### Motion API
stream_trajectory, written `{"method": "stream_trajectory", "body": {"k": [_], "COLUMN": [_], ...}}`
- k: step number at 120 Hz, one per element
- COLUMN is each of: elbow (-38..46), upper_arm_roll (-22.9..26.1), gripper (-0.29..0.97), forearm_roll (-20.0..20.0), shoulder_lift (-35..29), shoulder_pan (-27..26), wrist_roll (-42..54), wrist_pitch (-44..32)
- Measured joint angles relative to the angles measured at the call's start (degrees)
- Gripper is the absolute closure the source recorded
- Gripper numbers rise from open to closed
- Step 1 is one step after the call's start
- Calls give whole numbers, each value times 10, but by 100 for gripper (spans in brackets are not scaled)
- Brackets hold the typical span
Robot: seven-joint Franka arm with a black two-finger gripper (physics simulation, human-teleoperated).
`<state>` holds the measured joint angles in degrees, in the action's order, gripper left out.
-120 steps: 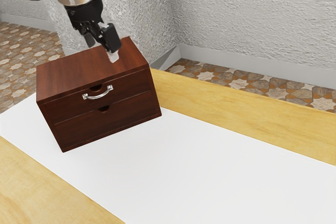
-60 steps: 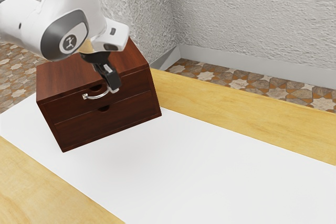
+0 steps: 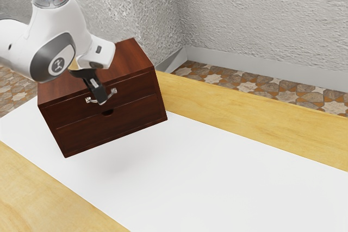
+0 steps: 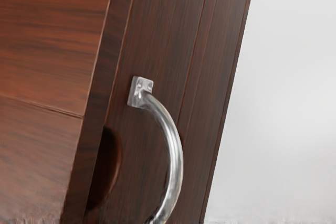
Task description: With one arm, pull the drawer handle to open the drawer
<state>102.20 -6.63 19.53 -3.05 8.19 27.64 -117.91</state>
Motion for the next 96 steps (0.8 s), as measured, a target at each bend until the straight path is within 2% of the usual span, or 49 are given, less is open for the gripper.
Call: {"method": "stream_trajectory", "body": {"k": [13,39,86,96], "elbow": [15,35,62,64], "upper_arm_roll": [-1,-2,-3,-2], "gripper": [0,0,0,4], "forearm_roll": [4,13,15,15], "shoulder_lift": [-5,-12,-11,-11], "shoulder_pan": [12,-6,-3,-3], "wrist_roll": [6,14,23,24], "wrist_pitch": [-14,-36,-62,-66]}}
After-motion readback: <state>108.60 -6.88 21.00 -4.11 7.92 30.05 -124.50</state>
